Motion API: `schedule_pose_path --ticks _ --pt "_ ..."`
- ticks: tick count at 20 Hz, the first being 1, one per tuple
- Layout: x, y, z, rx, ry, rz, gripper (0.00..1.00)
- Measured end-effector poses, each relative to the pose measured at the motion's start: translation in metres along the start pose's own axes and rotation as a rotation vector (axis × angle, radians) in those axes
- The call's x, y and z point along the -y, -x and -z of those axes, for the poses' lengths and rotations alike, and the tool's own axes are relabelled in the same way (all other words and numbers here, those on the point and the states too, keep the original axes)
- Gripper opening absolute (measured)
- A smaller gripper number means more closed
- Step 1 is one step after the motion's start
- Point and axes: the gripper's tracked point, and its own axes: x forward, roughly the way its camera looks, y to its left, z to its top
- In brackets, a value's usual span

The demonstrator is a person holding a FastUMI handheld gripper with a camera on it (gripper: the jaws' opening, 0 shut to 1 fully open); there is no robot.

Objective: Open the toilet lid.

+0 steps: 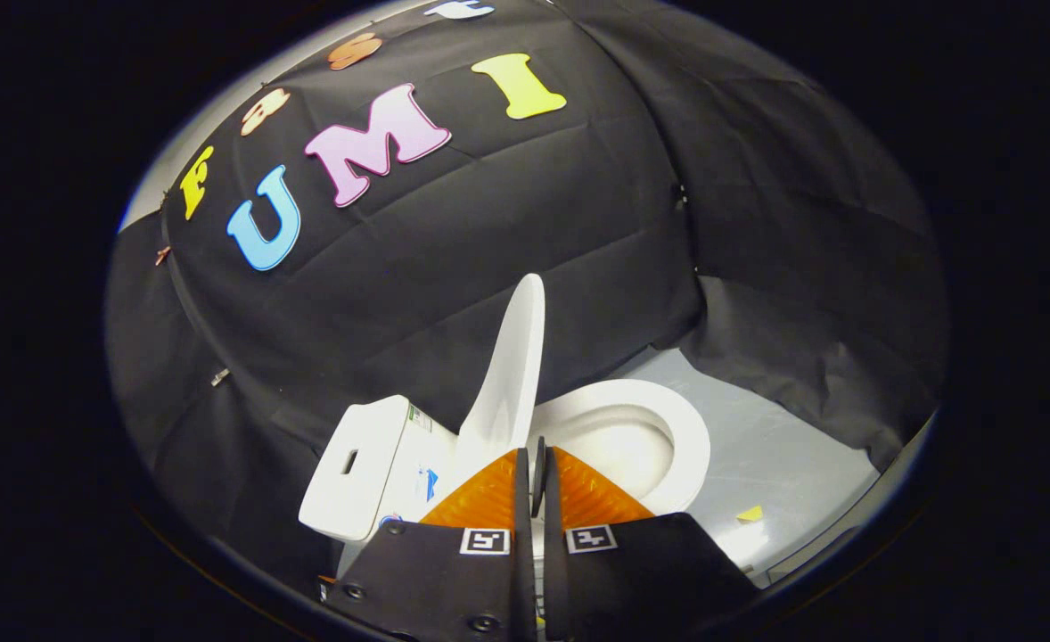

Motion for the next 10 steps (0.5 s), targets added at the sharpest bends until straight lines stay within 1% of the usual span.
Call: schedule_pose_path --ticks 6,10 --pt "-0.063 0.012 -0.003 0.031 0.089 0.017 0.09" --pt "-0.114 0.019 0.001 0.061 0.183 0.009 0.1"
